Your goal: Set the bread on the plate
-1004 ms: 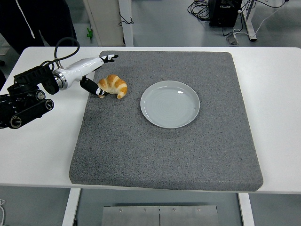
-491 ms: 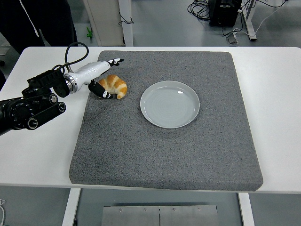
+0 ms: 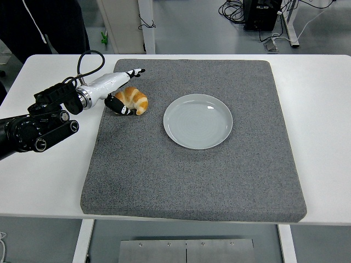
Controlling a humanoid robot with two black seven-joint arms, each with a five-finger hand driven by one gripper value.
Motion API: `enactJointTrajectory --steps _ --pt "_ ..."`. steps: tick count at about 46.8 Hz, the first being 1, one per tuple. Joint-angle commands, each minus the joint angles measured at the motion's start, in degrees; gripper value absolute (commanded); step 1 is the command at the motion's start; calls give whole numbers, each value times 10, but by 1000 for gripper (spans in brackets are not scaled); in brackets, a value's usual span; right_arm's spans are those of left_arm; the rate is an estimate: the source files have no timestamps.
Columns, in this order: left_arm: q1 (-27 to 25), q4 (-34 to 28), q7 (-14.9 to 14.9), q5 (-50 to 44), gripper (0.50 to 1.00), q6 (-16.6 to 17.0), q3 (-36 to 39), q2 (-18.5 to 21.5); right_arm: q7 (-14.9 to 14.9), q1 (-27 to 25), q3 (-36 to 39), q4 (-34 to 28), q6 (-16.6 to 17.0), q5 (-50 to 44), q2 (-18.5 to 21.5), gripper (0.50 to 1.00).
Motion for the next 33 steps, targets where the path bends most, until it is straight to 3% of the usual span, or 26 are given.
enactJointTrajectory --steps 1,16,33 --pt "5 11 0 0 949 7 1 -7 1 0 0 0 0 0 0 1000" --pt "8 19 -1 3 928 14 1 -12 0 0 0 0 0 0 0 1000" --pt "11 19 -4 1 868 14 1 -19 0 0 0 0 0 0 0 1000"
